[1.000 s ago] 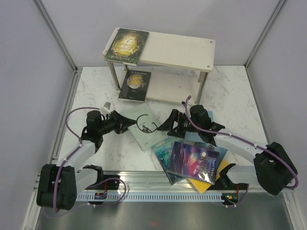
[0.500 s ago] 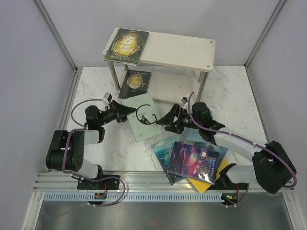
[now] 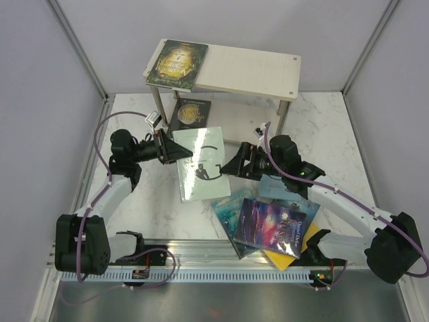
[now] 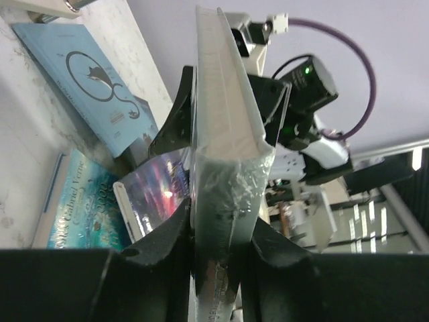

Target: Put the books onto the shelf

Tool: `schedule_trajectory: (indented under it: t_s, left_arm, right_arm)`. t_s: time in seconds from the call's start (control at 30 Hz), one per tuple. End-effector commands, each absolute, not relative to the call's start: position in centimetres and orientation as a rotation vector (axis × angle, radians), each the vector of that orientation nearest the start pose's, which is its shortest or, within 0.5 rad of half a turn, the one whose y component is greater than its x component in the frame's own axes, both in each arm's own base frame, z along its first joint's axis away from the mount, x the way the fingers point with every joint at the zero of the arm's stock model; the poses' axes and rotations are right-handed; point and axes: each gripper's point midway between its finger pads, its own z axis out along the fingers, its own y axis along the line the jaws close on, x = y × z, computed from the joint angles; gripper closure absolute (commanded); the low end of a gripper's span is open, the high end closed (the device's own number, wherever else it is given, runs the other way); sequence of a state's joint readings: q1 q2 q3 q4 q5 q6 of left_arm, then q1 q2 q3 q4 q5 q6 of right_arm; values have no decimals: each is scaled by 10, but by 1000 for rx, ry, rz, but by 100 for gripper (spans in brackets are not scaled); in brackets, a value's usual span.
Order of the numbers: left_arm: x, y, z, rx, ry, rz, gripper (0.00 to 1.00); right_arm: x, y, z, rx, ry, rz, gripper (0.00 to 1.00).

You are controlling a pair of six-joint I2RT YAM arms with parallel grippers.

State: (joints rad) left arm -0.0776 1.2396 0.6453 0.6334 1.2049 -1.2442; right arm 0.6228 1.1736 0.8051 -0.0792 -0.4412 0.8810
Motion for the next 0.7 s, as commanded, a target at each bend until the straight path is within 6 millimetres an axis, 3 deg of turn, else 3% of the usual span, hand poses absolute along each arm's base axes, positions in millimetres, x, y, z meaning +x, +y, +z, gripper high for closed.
schedule_trajectory:
  t_s: [0.0,0.13,0.23,0.33,0.37,0.43,0.47,0.53,0.67]
  left_arm:
    - [227,-200,274,229,1991,-1904,98]
    - [225,-200,271,219,2002,-1888,98]
    - [226,-200,270,195,1998,-1871,98]
    - [230,-200,270,181,1981,-1859,98]
    - [232,-200,272,150,1977,-1866,98]
    - [236,-201,276,153,1945,-1868,98]
    - [240,-201,276,108,1948,-1885,98]
    - [243,-201,281,113,1910,-1881,98]
    - [250,-201,282,83,1913,-1889,98]
  right_arm:
    - [238,272,194,-17,2302,1143,2]
    - [242,264,199,-25,2290,1090,2]
    - [234,271,200,-52,2307,1162,2]
    - [218,286,204,-81,2289,1357,2]
    - [220,296,224,-51,2199,1483,2]
    - [203,303,219,-42,2198,1627,4]
    - [202,309,232,-33,2135,1708,6]
    - [192,315,228,-33,2135,1766,9]
    - [183,322,233,-65,2118,1795,36]
